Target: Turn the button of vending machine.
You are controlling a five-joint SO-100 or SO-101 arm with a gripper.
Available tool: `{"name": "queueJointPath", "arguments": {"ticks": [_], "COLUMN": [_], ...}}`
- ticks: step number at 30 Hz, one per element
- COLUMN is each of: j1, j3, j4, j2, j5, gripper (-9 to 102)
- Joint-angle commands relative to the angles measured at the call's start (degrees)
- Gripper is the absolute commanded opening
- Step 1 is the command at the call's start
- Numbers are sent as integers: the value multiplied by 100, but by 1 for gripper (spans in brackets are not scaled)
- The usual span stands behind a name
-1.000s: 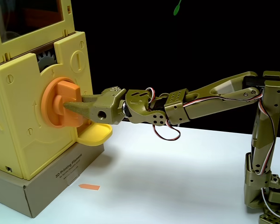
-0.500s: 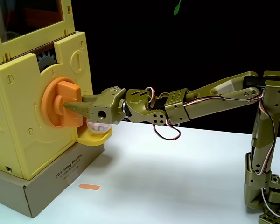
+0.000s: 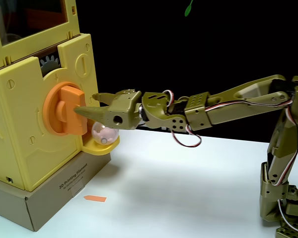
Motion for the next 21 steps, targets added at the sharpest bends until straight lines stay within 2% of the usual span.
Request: {"name": "queueJointPath", "arguments": {"ticks": [1, 6, 10, 14, 21], "j1": [-44, 193, 422, 483, 519], "j3": [308, 923, 1503, 2575, 4474], "j4": [229, 1362, 2399, 2505, 2733], "j2": [756, 2074, 3296, 4368, 6144], "j5": [-79, -1028, -3085, -5265, -7611], "gripper": [34, 24, 19, 15, 11]}}
